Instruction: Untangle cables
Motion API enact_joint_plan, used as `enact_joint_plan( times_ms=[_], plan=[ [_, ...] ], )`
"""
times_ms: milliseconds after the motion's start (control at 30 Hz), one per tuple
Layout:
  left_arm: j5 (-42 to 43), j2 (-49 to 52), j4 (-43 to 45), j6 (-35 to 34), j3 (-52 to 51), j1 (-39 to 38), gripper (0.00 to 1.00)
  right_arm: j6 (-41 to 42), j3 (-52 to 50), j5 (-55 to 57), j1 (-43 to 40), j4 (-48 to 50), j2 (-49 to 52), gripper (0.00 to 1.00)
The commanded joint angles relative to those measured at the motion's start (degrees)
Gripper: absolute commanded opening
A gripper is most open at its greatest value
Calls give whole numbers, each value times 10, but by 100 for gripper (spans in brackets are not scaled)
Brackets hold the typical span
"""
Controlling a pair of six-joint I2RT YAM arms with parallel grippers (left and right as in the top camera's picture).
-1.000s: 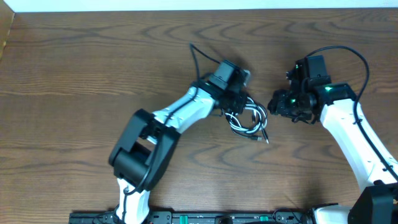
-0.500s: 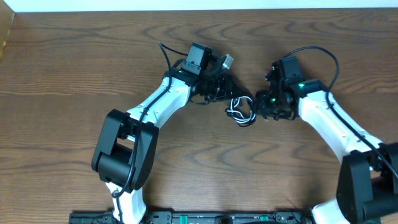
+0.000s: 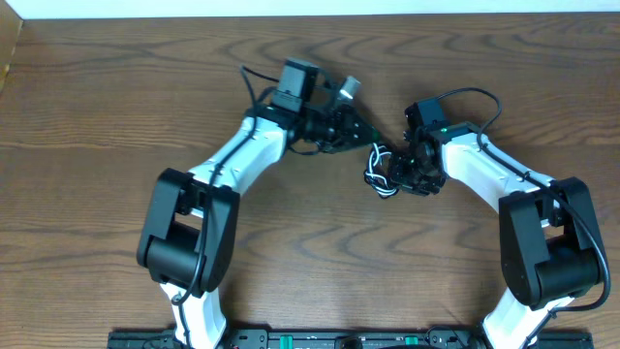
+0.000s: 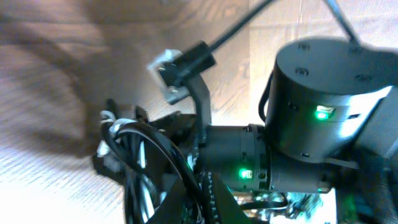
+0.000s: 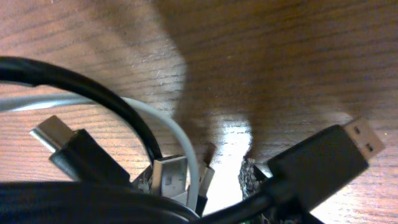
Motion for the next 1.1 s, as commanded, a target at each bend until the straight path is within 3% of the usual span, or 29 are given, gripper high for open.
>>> enact_joint_plan(
  times_ms=[0, 233, 433, 500, 733, 933, 1067],
  plan=[
    [35, -33, 7, -32, 2, 68, 7, 4, -13, 32, -17, -12, 29, 39],
    [49, -73, 7, -40, 2, 156, 7, 4, -26, 39, -34, -6, 29, 42],
    [48, -83, 0, -27, 2, 159, 7, -12, -43, 38, -37, -7, 29, 39],
    [42, -83, -37, 21, 2, 148, 7, -38, -40, 13, -37, -7, 26, 39],
    [-108, -83, -183, 131, 2, 100, 8, -78, 5, -73, -37, -57, -54, 52],
    [-203, -83, -199, 132, 2, 76, 8, -78, 8, -73, -35, -93, -166, 64],
    [-223, -83, -200, 132, 2, 56, 8, -78, 8, -61, -34, -104, -190, 64]
  ],
)
